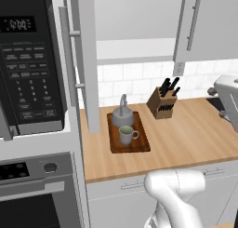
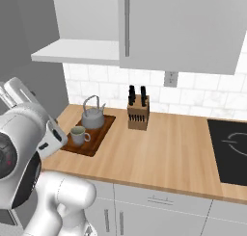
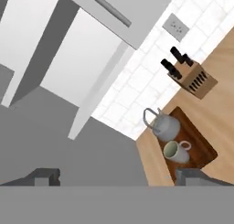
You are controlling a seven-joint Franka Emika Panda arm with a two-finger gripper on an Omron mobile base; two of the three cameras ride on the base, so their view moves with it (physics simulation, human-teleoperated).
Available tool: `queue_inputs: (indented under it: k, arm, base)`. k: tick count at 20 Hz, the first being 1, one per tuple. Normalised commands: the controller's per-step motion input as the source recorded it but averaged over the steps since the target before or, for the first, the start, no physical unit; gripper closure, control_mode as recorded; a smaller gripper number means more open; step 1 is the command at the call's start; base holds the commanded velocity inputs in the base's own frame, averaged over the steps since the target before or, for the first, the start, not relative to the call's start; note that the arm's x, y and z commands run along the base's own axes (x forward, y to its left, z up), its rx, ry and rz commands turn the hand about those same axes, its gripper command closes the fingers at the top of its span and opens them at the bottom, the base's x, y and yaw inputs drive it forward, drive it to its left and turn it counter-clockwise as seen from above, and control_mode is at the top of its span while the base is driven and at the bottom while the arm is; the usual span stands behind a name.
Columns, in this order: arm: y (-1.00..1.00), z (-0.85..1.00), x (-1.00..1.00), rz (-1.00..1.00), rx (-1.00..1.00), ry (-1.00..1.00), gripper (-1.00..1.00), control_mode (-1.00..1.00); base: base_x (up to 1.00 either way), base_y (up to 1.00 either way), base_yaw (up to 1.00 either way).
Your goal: Pick the kettle from the counter and place it on the tray. Then pick the mug from the cabinet and place it on the tray. Then close the cabinet doors.
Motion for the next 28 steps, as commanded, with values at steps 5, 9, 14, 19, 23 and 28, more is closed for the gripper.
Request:
queue_inputs:
  k: [5, 9, 14, 19, 23, 28]
  arm:
    - [0.29, 0.0, -0.2, 0.0, 0.24, 0.0, -1.0, -1.0]
    - [0.27, 0.0, -0.22, 0.0, 0.24, 0.0, -1.0, -1.0]
    - [0.29, 0.0, -0.24, 0.0, 0.26, 0.0, -1.0, -1.0]
    - [0.34, 0.0, -0.16, 0.0, 0.2, -0.01, -1.0, -1.0]
    - [0.47, 0.0, -0.15, 0.0, 0.1, -0.01, -1.0, -1.0]
    - [0.6, -0.03, -0.15, 0.0, 0.0, -0.12, -1.0, -1.0]
  base:
    - [0.0, 0.0, 0.0]
    - [0.0, 0.0, 0.0]
    - [0.0, 0.0, 0.0]
    - [0.0, 0.0, 0.0]
    - [0.0, 0.0, 0.0]
    - [0.0, 0.0, 0.0]
